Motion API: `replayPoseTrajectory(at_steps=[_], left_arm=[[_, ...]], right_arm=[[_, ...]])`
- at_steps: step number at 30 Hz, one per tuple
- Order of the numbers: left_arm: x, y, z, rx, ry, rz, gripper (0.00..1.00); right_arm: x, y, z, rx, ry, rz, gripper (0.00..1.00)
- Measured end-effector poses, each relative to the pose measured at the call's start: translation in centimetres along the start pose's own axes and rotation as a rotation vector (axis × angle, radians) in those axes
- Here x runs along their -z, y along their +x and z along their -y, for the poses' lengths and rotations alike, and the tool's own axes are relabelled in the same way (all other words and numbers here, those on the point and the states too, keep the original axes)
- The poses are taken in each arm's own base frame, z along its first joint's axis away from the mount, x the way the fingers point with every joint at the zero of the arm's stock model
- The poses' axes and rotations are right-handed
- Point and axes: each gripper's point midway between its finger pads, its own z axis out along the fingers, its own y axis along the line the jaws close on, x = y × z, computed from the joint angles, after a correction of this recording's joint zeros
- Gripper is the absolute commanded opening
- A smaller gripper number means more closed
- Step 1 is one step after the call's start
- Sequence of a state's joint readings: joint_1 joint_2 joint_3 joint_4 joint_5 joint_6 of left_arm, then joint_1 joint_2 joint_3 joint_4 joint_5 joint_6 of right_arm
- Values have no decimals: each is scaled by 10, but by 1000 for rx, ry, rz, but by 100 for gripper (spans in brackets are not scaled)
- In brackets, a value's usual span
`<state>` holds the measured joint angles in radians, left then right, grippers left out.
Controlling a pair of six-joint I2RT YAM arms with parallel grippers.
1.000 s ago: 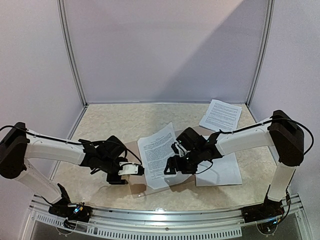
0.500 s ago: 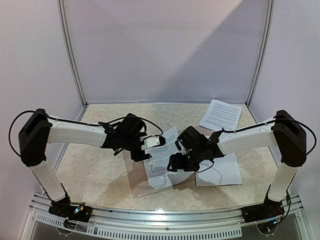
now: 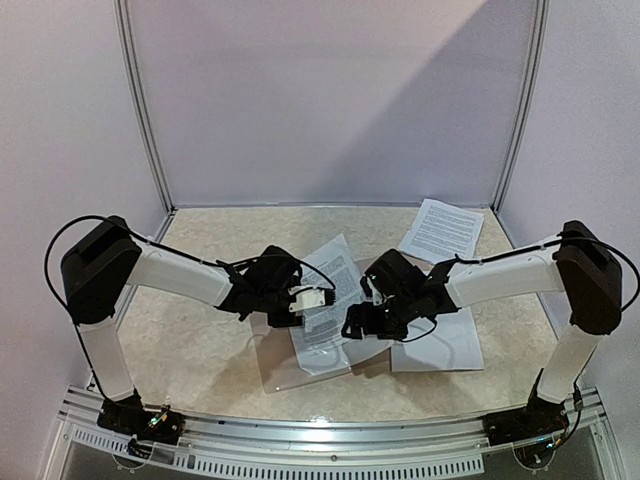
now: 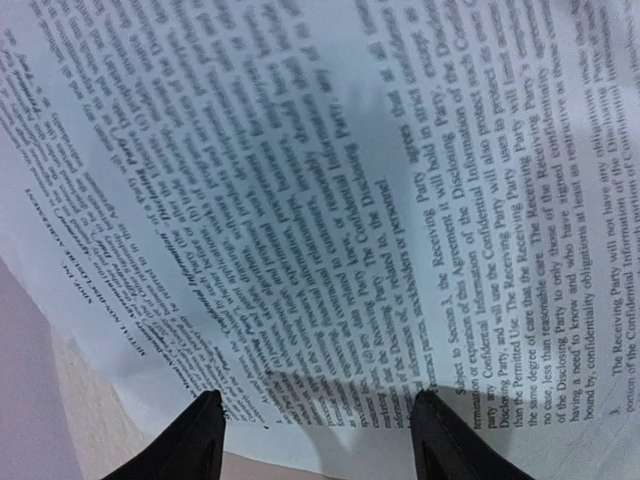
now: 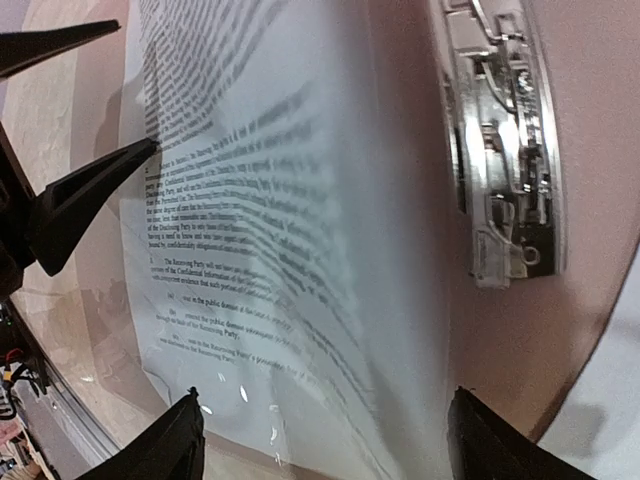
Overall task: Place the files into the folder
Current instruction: Insert the folder to form pockets on the folder.
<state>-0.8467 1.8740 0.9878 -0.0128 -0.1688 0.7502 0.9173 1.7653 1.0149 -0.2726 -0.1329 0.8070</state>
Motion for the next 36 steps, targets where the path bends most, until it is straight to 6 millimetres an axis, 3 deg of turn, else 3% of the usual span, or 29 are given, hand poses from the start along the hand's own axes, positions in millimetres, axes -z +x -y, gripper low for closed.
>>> replayPoseTrajectory(at_steps=[4, 11, 14, 19, 23, 27, 33, 35, 36], left_arm=[[-1, 0, -3, -24, -35, 4, 65], [-1, -1, -4, -46, -55, 14, 65], [-1, -1, -4, -47, -55, 15, 65], [-1, -2, -3, -49, -55, 16, 68], [3, 1, -7, -58, -69, -3, 76], [25, 10, -17, -76, -75, -49, 81], [99, 7, -55, -42, -156, 11, 77], [106, 22, -44, -33, -137, 1, 74], [105, 34, -28, -35, -102, -20, 72]], right_arm=[[12, -3, 10, -8, -9, 6, 83], [18, 1, 14, -18, -114, -26, 63], [18, 1, 14, -32, -162, -37, 49], [17, -7, 11, -52, -218, -32, 16], [13, -4, 8, -58, -244, -53, 6], [7, 3, 9, -58, -265, -77, 1], [4, 10, 8, -59, -298, -92, 0], [3, 8, 5, -58, -317, -90, 0], [3, 8, 4, -60, -325, -89, 0]])
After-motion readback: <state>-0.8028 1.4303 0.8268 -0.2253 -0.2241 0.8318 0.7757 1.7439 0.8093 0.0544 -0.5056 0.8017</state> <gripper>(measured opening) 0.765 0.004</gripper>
